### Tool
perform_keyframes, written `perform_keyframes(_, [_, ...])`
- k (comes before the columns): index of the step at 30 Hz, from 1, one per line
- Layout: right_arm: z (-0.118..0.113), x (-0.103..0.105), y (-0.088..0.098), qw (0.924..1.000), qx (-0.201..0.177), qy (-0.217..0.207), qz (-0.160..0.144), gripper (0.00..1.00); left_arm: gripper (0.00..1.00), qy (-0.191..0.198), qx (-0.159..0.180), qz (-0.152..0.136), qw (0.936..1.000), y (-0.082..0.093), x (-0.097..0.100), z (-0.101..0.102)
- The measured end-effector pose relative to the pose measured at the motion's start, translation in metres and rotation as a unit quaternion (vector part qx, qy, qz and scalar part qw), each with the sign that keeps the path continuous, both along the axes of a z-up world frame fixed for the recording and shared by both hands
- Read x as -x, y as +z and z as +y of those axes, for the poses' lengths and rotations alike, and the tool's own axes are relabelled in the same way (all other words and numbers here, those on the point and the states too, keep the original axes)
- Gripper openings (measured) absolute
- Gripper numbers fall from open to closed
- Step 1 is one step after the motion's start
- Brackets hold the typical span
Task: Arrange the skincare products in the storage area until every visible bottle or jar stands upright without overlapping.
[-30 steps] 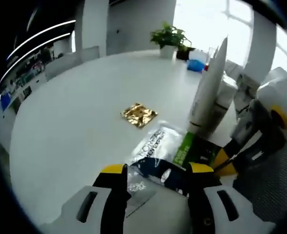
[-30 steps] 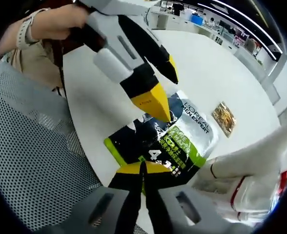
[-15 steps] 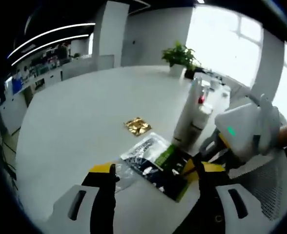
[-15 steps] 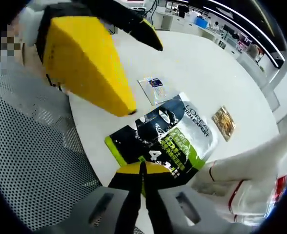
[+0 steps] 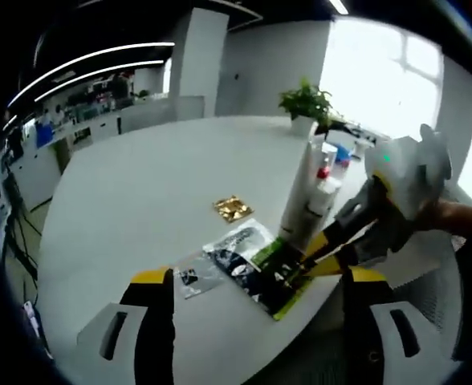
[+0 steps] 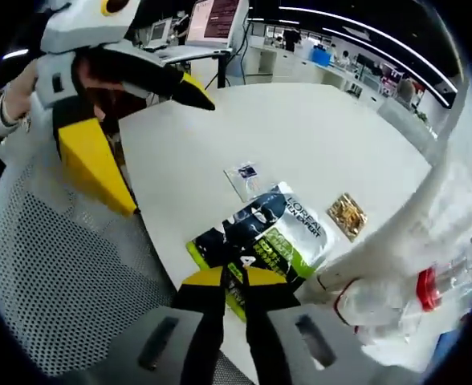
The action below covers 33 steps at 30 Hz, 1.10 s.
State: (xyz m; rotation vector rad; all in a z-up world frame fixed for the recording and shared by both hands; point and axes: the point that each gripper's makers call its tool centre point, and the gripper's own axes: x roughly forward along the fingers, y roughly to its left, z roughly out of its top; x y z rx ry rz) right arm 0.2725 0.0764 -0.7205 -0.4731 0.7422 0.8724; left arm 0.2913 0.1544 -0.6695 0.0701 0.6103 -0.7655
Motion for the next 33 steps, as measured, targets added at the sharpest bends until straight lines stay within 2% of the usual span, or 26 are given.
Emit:
perform_keyframes(2, [-0.003,0.001,0.013,0.9998,-0.019,-0.008,-0.008,0.09,0.86,0.0,-0.001,-0.002,1.0,0.004,0.002,0.0])
perform_keyframes(4, [-0.005,0.0,0.03,0.9986,-0.043,-0.012,-0.03,0.09,0.87,-0.001,-0.001,-0.005,1.0,0.008,0.004,-0.001])
perform_keyframes(6, [-0.009,0.003,0.042,0.998,-0.053,-0.015,-0.031,0.12,0.89,0.0,0.002,-0.004,1.0,0.011,0.005,-0.002])
perform_keyframes(10, [-0.016,0.005,0.067,0.995,-0.079,-0.02,-0.057,0.17,0.92,0.003,-0.001,0.004,1.0,0.013,0.007,-0.003])
perform_keyframes(15, [-0.036,0.005,0.088,0.9923,-0.084,-0.032,-0.084,0.21,0.94,0.014,0.001,-0.002,0.9999,0.021,0.009,-0.005])
perform_keyframes(18, [-0.047,0.006,0.101,0.99,-0.094,-0.039,-0.098,0.22,0.95,0.027,0.015,0.002,0.9995,0.028,0.011,-0.007])
perform_keyframes(21, [-0.057,0.006,0.109,0.9877,-0.109,-0.048,-0.102,0.27,0.96,0.033,0.028,0.001,0.9991,0.034,0.013,-0.01])
perform_keyframes(24, [-0.07,0.004,0.114,0.9857,-0.099,-0.057,-0.124,0.35,0.95,0.042,0.014,-0.002,0.999,0.031,0.013,-0.009])
perform_keyframes(33, [-0.104,0.004,0.114,0.9831,-0.107,-0.082,-0.124,0.43,0.97,0.066,0.007,-0.02,0.9976,0.036,0.009,-0.012])
